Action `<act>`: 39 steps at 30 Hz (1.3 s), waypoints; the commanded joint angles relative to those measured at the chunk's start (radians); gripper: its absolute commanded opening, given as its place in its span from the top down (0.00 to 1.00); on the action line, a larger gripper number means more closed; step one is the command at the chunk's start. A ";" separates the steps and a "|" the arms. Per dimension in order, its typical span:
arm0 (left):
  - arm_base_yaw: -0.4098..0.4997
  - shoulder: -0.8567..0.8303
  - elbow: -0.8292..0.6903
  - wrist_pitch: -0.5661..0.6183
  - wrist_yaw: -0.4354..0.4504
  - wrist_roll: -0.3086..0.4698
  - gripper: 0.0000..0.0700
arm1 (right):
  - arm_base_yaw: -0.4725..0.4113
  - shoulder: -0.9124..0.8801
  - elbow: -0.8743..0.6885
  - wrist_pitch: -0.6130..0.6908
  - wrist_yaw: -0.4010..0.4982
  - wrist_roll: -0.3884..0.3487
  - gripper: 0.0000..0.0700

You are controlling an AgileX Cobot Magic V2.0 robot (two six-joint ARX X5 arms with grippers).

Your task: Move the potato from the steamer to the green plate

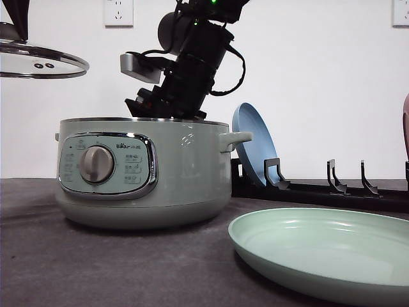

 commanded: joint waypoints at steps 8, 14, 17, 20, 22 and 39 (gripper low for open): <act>-0.001 -0.002 0.041 0.027 0.002 -0.005 0.99 | 0.010 0.028 0.039 0.003 0.001 0.032 0.62; -0.001 -0.002 0.041 0.024 0.002 -0.005 0.99 | 0.010 0.008 0.213 -0.120 0.000 0.082 0.62; -0.001 -0.002 0.041 0.021 0.002 -0.005 0.99 | 0.010 -0.029 0.304 -0.215 -0.001 0.112 0.62; -0.001 -0.002 0.041 0.019 0.002 -0.005 0.99 | 0.004 -0.109 0.326 -0.294 -0.002 0.136 0.62; -0.001 -0.002 0.041 0.017 0.002 -0.005 0.99 | 0.002 -0.170 0.326 -0.364 -0.003 0.153 0.62; -0.002 -0.002 0.041 0.003 0.002 -0.005 0.99 | -0.009 -0.873 -0.322 -0.479 0.033 0.272 0.62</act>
